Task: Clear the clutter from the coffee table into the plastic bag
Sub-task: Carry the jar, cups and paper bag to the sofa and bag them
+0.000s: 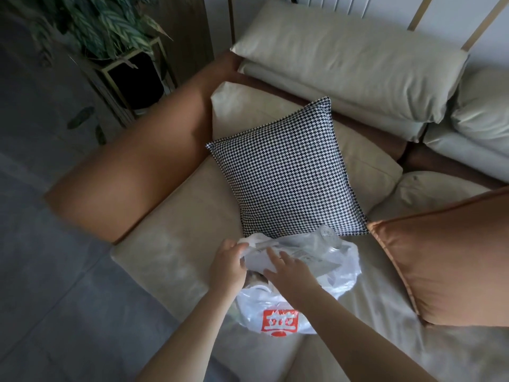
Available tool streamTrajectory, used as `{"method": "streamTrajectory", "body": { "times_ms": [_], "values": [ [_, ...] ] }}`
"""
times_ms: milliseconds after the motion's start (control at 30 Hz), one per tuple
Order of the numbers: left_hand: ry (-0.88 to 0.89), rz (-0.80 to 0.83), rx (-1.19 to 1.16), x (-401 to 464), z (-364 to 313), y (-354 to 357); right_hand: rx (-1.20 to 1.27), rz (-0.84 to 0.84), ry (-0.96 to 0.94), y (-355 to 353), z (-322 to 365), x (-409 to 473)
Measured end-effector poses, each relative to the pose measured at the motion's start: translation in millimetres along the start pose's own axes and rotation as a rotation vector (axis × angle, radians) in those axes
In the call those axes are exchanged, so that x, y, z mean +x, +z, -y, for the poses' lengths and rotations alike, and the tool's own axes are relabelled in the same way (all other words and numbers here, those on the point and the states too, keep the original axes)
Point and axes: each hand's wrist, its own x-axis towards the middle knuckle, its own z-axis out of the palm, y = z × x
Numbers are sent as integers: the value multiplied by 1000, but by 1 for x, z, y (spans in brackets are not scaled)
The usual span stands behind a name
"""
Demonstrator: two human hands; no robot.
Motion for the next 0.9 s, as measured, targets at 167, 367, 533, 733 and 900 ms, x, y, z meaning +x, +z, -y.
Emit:
{"method": "streamTrajectory", "body": {
  "times_ms": [167,367,533,733,900],
  "values": [
    [88,16,-113,-2,-29,-9,178,-74,28,14,-13,-13],
    [67,99,-91,-2,-61,-7,279,-112,236,35,-45,-39],
    [65,10,129,-3,-69,2,285,-8,352,58,-81,-56],
    [38,-48,107,4,-88,19,385,12,444,65,-106,-54],
    [28,-96,93,4,-89,37,436,60,573,73,-120,-35]
  ]
}}
